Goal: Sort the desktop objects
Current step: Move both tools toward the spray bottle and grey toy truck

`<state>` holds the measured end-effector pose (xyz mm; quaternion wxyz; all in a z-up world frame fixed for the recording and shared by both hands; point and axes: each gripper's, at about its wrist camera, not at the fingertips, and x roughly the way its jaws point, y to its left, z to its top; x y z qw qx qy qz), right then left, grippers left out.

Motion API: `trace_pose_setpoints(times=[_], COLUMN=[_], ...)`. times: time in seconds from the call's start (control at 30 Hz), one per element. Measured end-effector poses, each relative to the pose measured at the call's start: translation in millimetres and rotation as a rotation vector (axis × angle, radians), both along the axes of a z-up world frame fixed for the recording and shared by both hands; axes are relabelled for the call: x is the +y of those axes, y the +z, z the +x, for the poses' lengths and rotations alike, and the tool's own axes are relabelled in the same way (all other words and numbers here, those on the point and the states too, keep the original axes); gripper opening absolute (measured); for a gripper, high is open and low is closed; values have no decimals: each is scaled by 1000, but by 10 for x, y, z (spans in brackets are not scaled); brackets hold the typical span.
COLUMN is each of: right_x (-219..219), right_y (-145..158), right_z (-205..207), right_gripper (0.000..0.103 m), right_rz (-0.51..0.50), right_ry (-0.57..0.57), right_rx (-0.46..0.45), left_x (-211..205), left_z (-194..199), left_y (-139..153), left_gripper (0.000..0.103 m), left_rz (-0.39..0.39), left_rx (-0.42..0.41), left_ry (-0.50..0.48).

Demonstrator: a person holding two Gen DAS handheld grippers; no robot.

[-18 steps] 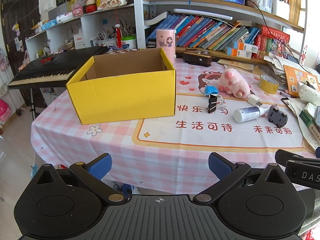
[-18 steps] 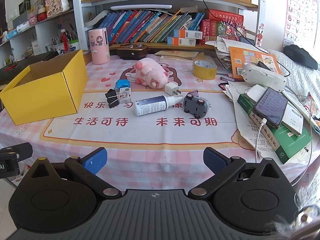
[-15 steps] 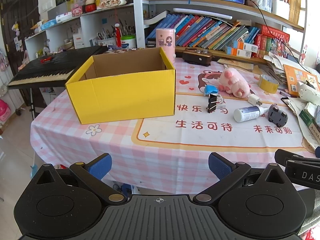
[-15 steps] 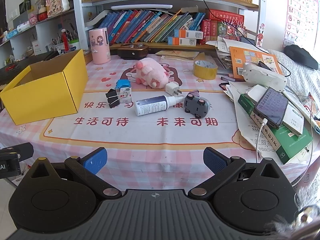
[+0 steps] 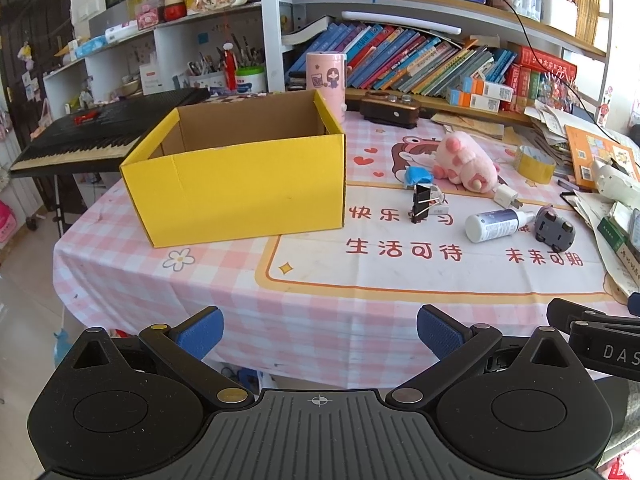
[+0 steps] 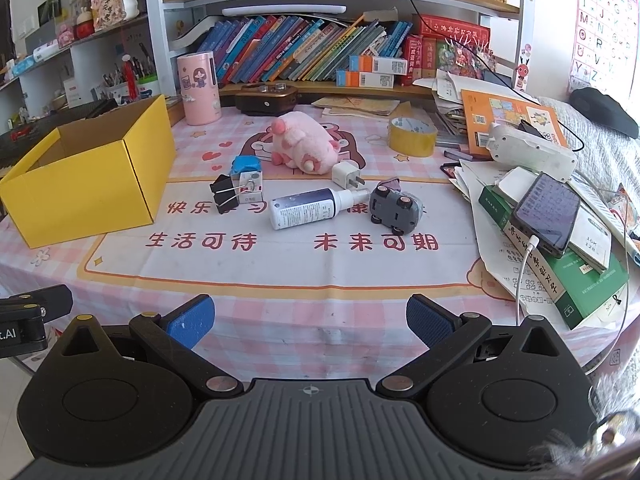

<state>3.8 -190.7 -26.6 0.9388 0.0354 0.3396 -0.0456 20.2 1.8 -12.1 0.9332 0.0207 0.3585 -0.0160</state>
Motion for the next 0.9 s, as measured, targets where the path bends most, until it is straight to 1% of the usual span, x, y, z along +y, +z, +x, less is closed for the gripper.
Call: trace_pose_setpoints(times=[0.43, 0.53, 0.9], right_x=[-43, -46, -69], right_y=[-12, -11, -27], right_z=[47, 50, 75], right_gripper=[103, 101, 101], right_rz=[2, 3, 6], right_ry=[-13, -14, -26], right_rx=[0, 0, 9], left_x=[-30, -35, -91], left_z=[45, 50, 95], left_y=[-7, -7, -35], left_gripper=[103, 103, 103], left_rz=[-19, -15, -12], left_rx=[2, 2, 12], left_ry=[-45, -51, -80])
